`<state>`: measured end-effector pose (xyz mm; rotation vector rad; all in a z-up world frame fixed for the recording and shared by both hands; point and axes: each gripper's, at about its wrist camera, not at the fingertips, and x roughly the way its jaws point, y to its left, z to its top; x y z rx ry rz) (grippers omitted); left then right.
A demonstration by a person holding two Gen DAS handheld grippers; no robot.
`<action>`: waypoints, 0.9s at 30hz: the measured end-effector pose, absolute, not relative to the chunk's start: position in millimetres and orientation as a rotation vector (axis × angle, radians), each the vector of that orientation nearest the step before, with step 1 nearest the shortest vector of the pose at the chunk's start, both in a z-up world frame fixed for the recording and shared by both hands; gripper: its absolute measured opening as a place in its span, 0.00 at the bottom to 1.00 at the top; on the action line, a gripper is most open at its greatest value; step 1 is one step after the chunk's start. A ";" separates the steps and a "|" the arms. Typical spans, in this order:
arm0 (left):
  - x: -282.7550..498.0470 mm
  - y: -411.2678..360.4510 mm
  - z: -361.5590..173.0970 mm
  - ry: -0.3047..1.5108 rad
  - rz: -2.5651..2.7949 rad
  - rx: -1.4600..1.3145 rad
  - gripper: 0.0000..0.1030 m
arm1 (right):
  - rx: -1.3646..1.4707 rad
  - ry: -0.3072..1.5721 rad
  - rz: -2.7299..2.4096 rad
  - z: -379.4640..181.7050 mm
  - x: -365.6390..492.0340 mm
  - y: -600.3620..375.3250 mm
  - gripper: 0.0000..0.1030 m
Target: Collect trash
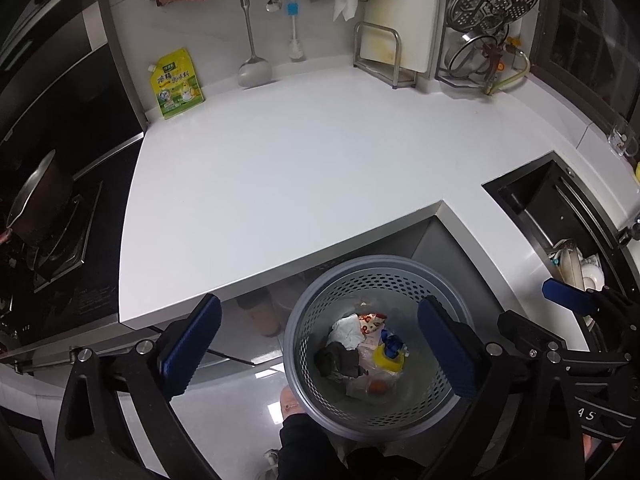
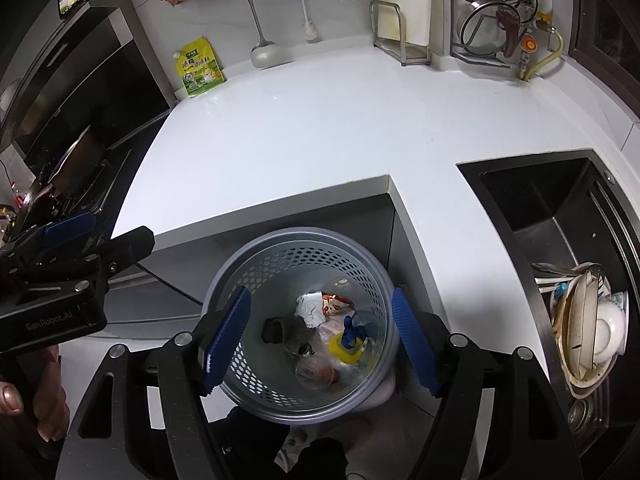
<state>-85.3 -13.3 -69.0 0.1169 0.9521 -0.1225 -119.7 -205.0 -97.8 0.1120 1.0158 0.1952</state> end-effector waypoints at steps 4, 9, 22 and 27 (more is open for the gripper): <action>-85.2 -11.7 -65.2 0.947 -0.111 0.115 0.94 | 0.109 1.000 0.181 -92.5 -120.2 -206.3 0.69; -84.3 -11.7 -60.8 0.943 -0.095 0.119 0.94 | 0.113 0.992 0.167 -89.1 -119.9 -208.9 0.69; -80.8 -18.0 -57.0 0.936 -0.079 0.147 0.94 | 0.108 0.993 0.157 -87.5 -117.2 -210.0 0.69; -79.4 -18.7 -56.9 0.940 -0.076 0.142 0.94 | 0.102 0.997 0.155 -87.7 -113.2 -211.0 0.69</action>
